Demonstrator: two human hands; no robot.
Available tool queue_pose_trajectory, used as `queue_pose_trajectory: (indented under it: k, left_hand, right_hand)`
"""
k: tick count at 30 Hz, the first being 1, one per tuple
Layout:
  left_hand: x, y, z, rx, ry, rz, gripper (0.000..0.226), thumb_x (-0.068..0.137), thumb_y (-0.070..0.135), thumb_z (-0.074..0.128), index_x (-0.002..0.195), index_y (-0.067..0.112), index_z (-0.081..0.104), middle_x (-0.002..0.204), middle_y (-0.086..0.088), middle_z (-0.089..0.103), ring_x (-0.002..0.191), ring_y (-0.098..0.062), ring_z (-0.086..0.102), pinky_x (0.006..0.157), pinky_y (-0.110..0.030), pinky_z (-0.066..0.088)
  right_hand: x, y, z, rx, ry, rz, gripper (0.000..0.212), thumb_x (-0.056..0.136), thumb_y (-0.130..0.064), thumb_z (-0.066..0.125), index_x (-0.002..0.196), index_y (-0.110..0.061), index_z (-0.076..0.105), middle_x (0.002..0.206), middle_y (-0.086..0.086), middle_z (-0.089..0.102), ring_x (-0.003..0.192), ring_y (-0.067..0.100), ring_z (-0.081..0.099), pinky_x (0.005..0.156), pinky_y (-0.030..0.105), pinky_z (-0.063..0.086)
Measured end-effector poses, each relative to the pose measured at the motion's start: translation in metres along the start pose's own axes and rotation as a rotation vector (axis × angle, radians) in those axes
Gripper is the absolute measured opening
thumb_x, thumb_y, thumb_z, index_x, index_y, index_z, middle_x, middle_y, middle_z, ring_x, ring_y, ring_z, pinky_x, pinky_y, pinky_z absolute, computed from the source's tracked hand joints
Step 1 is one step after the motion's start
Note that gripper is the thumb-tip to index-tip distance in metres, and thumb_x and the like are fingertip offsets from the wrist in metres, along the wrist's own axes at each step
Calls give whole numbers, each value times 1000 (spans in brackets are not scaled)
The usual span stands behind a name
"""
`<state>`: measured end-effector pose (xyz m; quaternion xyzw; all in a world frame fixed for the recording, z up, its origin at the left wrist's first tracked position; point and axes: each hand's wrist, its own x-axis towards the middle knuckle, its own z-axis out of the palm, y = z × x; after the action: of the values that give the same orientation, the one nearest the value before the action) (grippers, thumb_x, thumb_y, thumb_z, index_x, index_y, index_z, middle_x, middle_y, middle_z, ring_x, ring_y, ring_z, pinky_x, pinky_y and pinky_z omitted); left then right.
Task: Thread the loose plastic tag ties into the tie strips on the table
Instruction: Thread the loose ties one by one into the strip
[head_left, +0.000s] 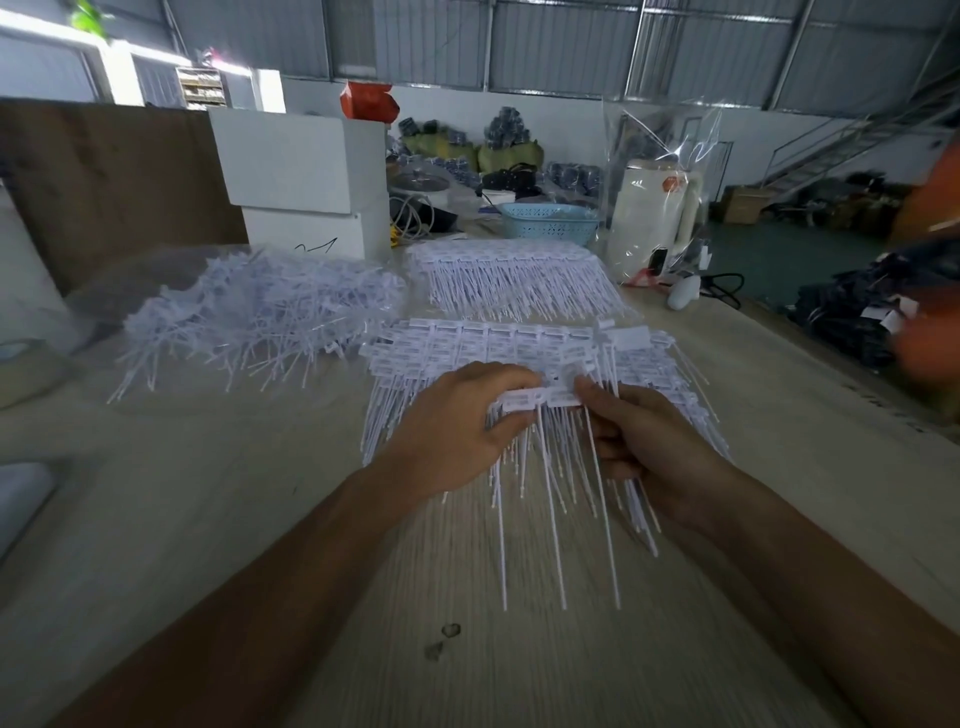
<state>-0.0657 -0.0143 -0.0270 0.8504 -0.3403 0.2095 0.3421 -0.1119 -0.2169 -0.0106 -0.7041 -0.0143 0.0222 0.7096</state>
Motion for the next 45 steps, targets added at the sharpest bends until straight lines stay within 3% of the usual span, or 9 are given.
queue_pose_trajectory:
  k: [5, 10, 18, 24, 30, 35, 38, 43, 45]
  left_hand:
    - [0, 1, -2, 49, 112, 3, 29, 90, 27, 73, 118, 22, 70, 113, 4, 71, 105, -14, 62, 88, -34, 49]
    - [1, 1, -2, 13, 93, 34, 24, 94, 21, 67, 115, 13, 73, 113, -1, 73, 105, -19, 67, 88, -40, 53]
    - [3, -1, -2, -313, -52, -98, 20, 97, 8, 61, 83, 6, 75, 69, 11, 70, 61, -3, 64, 63, -12, 45]
    - [5, 4, 2, -442, 4, -123, 19, 98, 5, 58, 109, 17, 69, 78, -4, 72, 64, -12, 66, 61, -13, 46]
    - [5, 2, 4, -437, 68, -151, 20, 98, 3, 56, 107, 15, 69, 71, 0, 67, 60, -12, 63, 61, -16, 46]
    - [5, 3, 1, -157, 19, -68, 19, 100, 11, 57, 103, 10, 75, 82, 20, 66, 75, -2, 65, 72, -18, 47]
    - [3, 4, -5, 51, -34, 8, 23, 101, 15, 55, 113, 16, 75, 104, 9, 72, 100, -14, 66, 81, -26, 49]
    - [1, -2, -10, 454, -154, 170, 45, 92, 4, 54, 128, 29, 64, 102, 2, 66, 101, -24, 60, 71, -31, 40]
    - [0, -4, -8, 423, -167, 155, 38, 96, 12, 54, 129, 29, 63, 104, 3, 64, 103, -23, 59, 73, -31, 42]
  right_hand:
    - [-1, 1, 3, -63, -29, 34, 44, 73, -55, 71, 85, -12, 67, 57, -7, 24, 44, 7, 22, 38, 20, 21]
    - [-1, 4, 3, -54, -44, -51, 32, 85, -45, 65, 81, -13, 64, 52, -8, 28, 42, 6, 23, 37, 19, 22]
    - [-1, 6, 4, -266, -28, -250, 22, 97, -31, 58, 81, -17, 65, 51, -4, 34, 43, 10, 28, 43, 24, 24]
    - [-1, 5, 4, -189, -34, -159, 32, 92, -41, 60, 78, -13, 55, 59, 0, 34, 45, 8, 28, 41, 19, 26]
    - [1, 3, 2, -167, -107, -139, 41, 98, -37, 58, 60, -28, 47, 57, -7, 27, 46, 8, 24, 42, 21, 23]
    - [4, 8, 0, -199, -100, -70, 38, 101, -40, 52, 68, -23, 44, 59, -5, 39, 47, 9, 30, 44, 24, 24]
    - [6, 12, 1, -268, -98, -56, 39, 104, -40, 47, 74, -16, 41, 60, -3, 44, 46, 10, 34, 43, 24, 29]
    - [7, 12, -2, -328, -92, -51, 40, 104, -39, 47, 70, -20, 39, 56, -6, 43, 44, 8, 31, 43, 21, 29]
    - [7, 12, -2, -308, -86, -65, 39, 104, -41, 48, 71, -20, 42, 58, -3, 48, 45, 9, 36, 44, 22, 33]
